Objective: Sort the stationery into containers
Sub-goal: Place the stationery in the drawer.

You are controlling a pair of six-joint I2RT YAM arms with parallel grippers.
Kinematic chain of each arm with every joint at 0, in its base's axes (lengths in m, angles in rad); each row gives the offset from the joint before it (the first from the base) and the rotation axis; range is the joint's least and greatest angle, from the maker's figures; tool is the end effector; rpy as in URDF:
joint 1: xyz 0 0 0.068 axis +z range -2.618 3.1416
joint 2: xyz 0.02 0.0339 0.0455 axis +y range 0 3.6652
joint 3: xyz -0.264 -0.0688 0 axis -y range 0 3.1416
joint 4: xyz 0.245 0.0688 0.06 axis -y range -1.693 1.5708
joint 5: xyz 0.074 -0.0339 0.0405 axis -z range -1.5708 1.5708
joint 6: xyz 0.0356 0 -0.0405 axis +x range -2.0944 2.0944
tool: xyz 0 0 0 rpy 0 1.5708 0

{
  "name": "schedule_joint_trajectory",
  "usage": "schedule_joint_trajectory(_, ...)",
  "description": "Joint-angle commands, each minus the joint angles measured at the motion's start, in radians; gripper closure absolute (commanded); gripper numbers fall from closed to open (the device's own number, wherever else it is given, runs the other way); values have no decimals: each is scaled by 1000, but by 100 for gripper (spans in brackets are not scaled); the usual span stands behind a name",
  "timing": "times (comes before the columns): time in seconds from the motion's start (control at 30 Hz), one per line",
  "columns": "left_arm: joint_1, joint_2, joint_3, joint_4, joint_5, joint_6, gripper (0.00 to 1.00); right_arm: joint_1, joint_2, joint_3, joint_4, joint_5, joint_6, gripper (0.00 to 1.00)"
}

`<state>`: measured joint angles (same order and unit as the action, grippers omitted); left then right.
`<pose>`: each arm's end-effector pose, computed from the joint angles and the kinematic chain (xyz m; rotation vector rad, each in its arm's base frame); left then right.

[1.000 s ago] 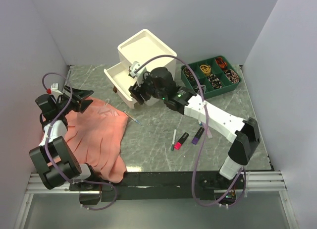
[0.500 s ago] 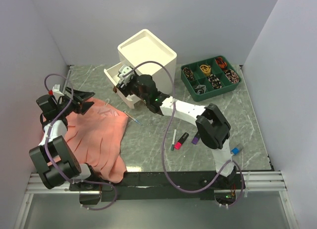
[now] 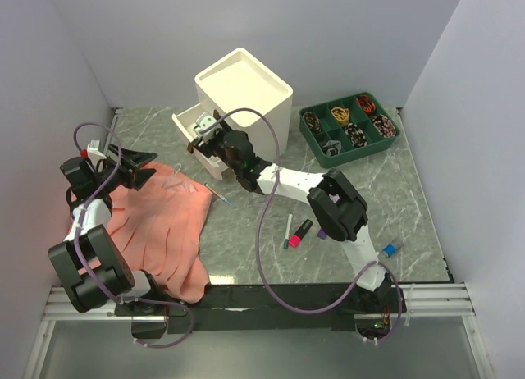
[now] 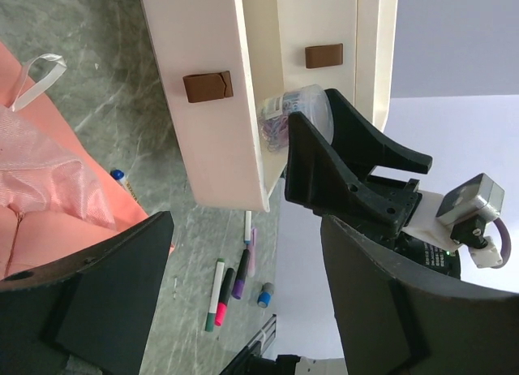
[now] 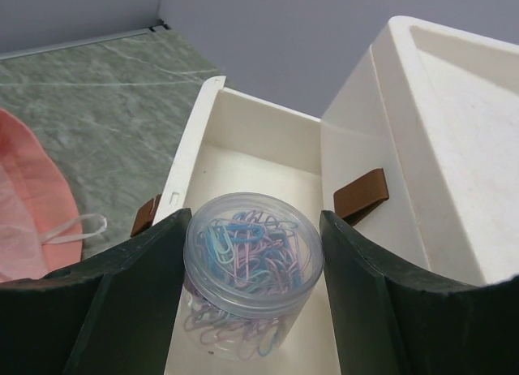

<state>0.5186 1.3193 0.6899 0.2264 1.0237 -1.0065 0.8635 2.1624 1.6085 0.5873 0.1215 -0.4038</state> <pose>0.2520 0.1088 0.2372 -0.7891 1.8300 -1.3167 0.3388 0.3898 0.2584 -0.8342 1.2991 0.2717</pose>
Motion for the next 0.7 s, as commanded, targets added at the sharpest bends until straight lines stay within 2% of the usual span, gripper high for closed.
schedule_joint_trajectory(0.0, 3, -20, -1, 50, 18, -3, 20, 15, -55, 18, 109, 41, -27, 37)
schedule_joint_trajectory(0.1, 1, -15, 13, 56, 19, -6, 20, 23, -116, -1, 71, 24, -3, 31)
schedule_joint_trajectory(0.23, 3, -18, 30, 74, 27, -7, 20, 34, -205, 8, -104, -12, 72, 27)
schedule_joint_trajectory(0.4, 3, -52, 27, 90, 26, -10, 19, 45, -254, 13, -217, -14, 108, 17)
schedule_joint_trajectory(0.67, 1, -109, -16, 113, 39, -34, 19, 45, -254, -2, -205, 66, 82, 17)
